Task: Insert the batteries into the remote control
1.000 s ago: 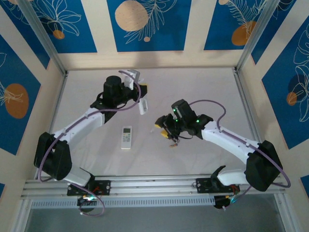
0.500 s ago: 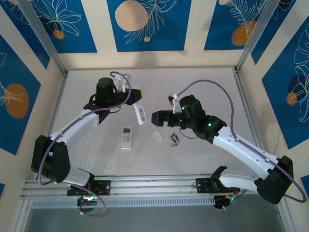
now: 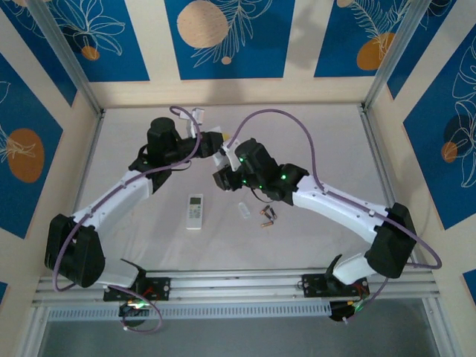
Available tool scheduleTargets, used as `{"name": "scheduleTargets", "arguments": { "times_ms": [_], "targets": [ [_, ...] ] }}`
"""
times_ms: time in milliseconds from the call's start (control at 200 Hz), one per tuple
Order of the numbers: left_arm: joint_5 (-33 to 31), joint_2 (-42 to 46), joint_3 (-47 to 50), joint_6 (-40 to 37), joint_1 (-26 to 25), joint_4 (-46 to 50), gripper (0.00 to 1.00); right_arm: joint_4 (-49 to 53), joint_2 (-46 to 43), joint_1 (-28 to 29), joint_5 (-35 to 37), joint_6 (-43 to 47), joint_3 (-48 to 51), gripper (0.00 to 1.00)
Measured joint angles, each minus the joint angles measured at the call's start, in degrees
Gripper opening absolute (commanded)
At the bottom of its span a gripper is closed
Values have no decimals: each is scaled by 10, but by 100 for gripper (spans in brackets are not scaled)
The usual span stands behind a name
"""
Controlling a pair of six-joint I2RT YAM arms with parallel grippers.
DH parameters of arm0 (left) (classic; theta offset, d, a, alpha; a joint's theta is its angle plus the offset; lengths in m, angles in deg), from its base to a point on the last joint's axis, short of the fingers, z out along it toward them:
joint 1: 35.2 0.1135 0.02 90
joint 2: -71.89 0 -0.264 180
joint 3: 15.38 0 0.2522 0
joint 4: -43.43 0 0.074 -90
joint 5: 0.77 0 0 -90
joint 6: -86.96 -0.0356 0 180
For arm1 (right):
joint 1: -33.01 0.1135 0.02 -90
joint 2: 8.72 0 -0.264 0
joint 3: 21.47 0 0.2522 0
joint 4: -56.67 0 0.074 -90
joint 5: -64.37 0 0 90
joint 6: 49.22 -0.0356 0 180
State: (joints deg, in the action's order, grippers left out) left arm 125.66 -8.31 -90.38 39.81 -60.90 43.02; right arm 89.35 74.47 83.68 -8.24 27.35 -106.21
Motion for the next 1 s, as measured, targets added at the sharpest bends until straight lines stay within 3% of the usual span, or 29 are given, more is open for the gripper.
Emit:
{"name": "scheduleTargets", "arguments": {
  "times_ms": [70,90,160,190,250,350,525,670,850,1000],
  "targets": [
    [0,1,0,-1,1,-7,0,4,1,1,10,1,-7,29],
    [0,2,0,-3,1,-8,5,4,0,2,11,2,-7,27],
    [0,4,0,-9,0,-8,51,4,-2,3,16,4,-7,26],
    [-4,6,0,-13,0,-5,65,3,-2,3,20,4,-6,27],
    [-21,12,-2,-30,4,20,82,-1,-9,2,22,2,-5,28],
    [-60,39,-11,-89,6,102,99,1,-12,-21,20,-23,-8,29],
    [-162,173,-25,-214,1,225,100,44,69,-102,42,-73,-44,32],
    [-217,253,-23,-309,1,281,100,82,179,-113,69,-97,-74,35],
    [-236,261,17,-416,1,315,100,126,312,-110,84,-133,-124,37],
    [-254,255,94,-452,1,304,100,138,370,-109,86,-158,-144,45]
  ]
}}
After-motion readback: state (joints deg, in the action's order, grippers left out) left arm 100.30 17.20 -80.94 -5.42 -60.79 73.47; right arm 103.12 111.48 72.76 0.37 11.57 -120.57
